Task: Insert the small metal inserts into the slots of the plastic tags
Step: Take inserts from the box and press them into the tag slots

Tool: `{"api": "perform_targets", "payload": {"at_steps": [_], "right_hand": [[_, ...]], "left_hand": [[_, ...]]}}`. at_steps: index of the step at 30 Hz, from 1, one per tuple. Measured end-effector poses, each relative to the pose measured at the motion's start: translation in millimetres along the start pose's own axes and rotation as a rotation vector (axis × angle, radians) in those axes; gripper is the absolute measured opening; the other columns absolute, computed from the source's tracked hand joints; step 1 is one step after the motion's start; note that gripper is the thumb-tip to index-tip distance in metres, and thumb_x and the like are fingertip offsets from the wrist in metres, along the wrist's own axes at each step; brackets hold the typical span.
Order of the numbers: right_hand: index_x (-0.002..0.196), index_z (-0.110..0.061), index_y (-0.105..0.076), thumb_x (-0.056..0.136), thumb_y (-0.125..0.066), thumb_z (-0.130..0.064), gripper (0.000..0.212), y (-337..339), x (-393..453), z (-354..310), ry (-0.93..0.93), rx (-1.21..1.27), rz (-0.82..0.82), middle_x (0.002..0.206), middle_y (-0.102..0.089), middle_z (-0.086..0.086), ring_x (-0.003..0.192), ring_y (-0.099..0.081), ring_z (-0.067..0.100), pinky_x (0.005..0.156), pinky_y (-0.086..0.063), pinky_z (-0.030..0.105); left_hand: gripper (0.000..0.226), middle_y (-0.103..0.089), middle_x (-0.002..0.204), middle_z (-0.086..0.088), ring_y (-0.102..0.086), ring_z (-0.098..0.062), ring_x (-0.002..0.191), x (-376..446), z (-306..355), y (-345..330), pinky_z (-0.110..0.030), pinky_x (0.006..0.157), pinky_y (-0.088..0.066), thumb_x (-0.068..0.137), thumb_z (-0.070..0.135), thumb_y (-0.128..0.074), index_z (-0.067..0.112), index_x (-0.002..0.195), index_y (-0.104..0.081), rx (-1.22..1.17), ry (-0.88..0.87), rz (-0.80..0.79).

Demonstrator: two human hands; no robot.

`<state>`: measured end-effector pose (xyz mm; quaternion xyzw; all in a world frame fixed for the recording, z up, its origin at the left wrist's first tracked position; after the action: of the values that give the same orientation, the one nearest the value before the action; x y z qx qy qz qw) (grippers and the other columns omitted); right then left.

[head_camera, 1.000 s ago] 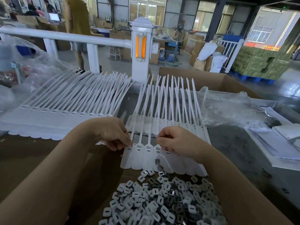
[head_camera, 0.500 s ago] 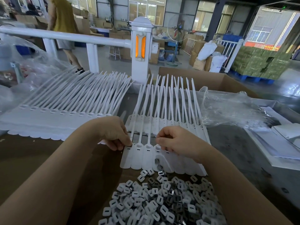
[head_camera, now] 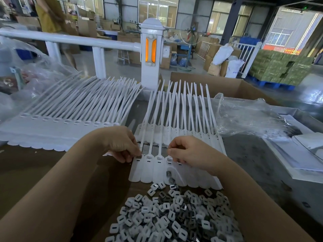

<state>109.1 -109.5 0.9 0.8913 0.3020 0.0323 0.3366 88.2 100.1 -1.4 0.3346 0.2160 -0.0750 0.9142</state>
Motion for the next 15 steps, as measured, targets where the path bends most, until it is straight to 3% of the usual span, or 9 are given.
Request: {"api": "perform_targets", "payload": {"at_steps": [9,15], "right_hand": [[0.093,-0.022,-0.067,0.096,-0.063,-0.030,0.009,-0.4,-0.6,0.3,0.001,-0.026,-0.011,0.073,-0.064,-0.009,0.053,-0.054,-0.007,0.052,-0.041,0.010],[0.091,-0.019,-0.071,0.092,-0.069,-0.020,0.003,-1.3,-2.9,-6.7,0.063,-0.007,-0.067,0.070,-0.063,-0.009,0.058,-0.055,-0.005,0.055,-0.042,0.009]], "left_hand": [[0.014,-0.070,0.063,0.000,-0.067,-0.008,0.056,-1.1,-1.2,0.6,-0.018,0.052,-0.052,0.086,0.015,-0.074,0.005,0.095,-0.069,-0.016,-0.002,-0.033],[0.011,-0.067,0.056,0.001,-0.064,-0.006,0.052,3.9,0.7,-3.3,-0.019,0.050,-0.052,0.082,0.012,-0.077,0.009,0.086,-0.068,0.044,0.006,-0.016]]}}
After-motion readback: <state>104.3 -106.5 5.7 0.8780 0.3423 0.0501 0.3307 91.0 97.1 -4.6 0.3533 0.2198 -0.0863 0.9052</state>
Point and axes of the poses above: each hand's wrist, its own x-axis towards the middle knuckle, its own y-axis out of the back of the hand, z = x × y, the point moved 5 cm from there along x, towards the middle knuckle
